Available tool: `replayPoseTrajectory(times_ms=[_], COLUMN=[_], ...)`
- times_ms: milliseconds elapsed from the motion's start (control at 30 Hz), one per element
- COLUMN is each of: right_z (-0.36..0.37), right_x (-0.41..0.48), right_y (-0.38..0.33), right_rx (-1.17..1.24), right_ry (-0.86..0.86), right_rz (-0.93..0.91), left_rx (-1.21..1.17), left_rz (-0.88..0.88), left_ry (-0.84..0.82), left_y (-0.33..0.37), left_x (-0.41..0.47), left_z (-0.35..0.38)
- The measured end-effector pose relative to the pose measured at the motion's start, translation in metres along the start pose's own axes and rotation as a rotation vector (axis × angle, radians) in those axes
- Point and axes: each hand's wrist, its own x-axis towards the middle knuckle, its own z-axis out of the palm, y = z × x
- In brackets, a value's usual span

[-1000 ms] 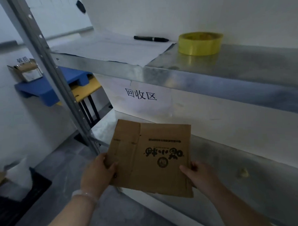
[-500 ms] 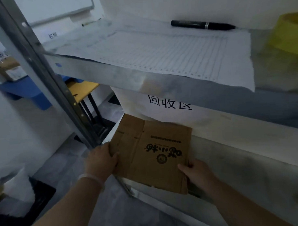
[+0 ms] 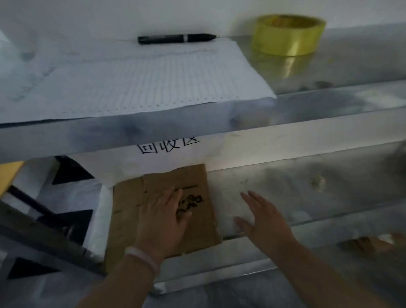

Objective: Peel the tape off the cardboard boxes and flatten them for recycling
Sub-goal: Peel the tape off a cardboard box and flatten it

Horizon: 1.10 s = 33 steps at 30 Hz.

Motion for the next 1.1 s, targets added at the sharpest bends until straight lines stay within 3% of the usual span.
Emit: replayPoseTrajectory(times_ms=[200, 400, 733, 1100], right_z=[-0.077, -0.140, -0.262, -0.310], right_x=[-0.048, -0.103, -0.200, -0.197], right_y=[0.057, 0.152, 0.347, 0.497], right_rx=[-0.168, -0.195, -0.201, -0.055], right_ry=[0.310, 0.403, 0.516, 0.479], right_rz=[-0.013, 0.122, 0.343, 0.538], left_rx=[-0.009, -0.042, -0.238, -0.353], left_rz=[0.369, 0.583, 0.758, 0.818], left_ry=[0.082, 0.120, 0.146, 0.058], left_y=[0.128, 0.275, 0.538, 0.696], left_x=[0.021, 0.032, 0.031, 0.090], left_z=[0.000, 0.008, 0.059, 0.133])
